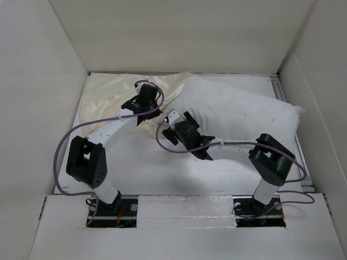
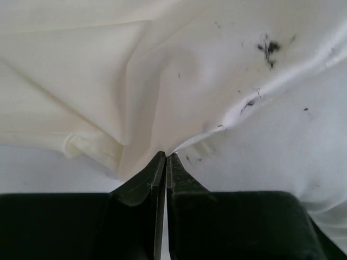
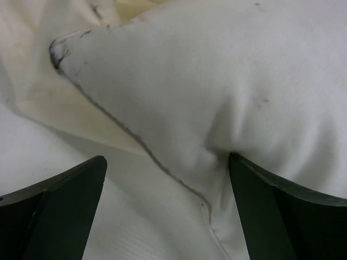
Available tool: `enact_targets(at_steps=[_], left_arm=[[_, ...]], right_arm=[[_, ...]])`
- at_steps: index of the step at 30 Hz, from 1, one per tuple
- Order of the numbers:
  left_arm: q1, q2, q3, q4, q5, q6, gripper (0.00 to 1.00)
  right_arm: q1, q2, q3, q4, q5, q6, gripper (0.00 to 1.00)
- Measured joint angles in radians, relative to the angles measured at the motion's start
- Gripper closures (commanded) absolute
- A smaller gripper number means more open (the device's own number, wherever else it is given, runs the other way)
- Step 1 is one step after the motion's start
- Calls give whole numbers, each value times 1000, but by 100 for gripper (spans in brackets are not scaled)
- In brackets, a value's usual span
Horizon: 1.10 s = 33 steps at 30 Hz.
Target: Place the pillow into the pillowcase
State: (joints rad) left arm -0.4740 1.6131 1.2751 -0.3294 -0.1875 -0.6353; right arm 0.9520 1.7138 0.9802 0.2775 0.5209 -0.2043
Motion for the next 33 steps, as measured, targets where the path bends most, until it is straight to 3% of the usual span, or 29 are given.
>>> enact_targets(at_steps=[2, 3, 4, 6, 7, 15, 26, 27, 31, 33], left_arm=[[0, -38, -35, -1, 7, 0, 100], [0, -57, -51, 2, 11, 0, 100], [0, -74, -64, 3, 15, 0, 100], [0, -98, -76, 3, 19, 0, 100], [0, -106, -79, 6, 21, 0, 100], [0, -164, -140, 24, 44, 2, 100], [0, -233, -222, 34, 94, 2, 100], [0, -237, -222, 34, 100, 2, 96], [0, -242, -222, 60, 143, -6, 42], [0, -242, -232, 105, 171, -24, 25]], right_arm=[[0, 46, 20, 49, 41, -18, 2], [0, 65, 27, 75, 59, -28, 7], [0, 86, 34, 110, 81, -38, 19], [0, 125, 46, 164, 137, -56, 66], [0, 146, 56, 187, 164, -66, 100], [-6, 176, 63, 331, 260, -61, 100], [-42, 163, 153, 291, 264, -15, 100], [-44, 163, 156, 291, 260, -8, 100], [-59, 161, 139, 280, 203, 28, 100], [-69, 153, 131, 254, 155, 47, 100]])
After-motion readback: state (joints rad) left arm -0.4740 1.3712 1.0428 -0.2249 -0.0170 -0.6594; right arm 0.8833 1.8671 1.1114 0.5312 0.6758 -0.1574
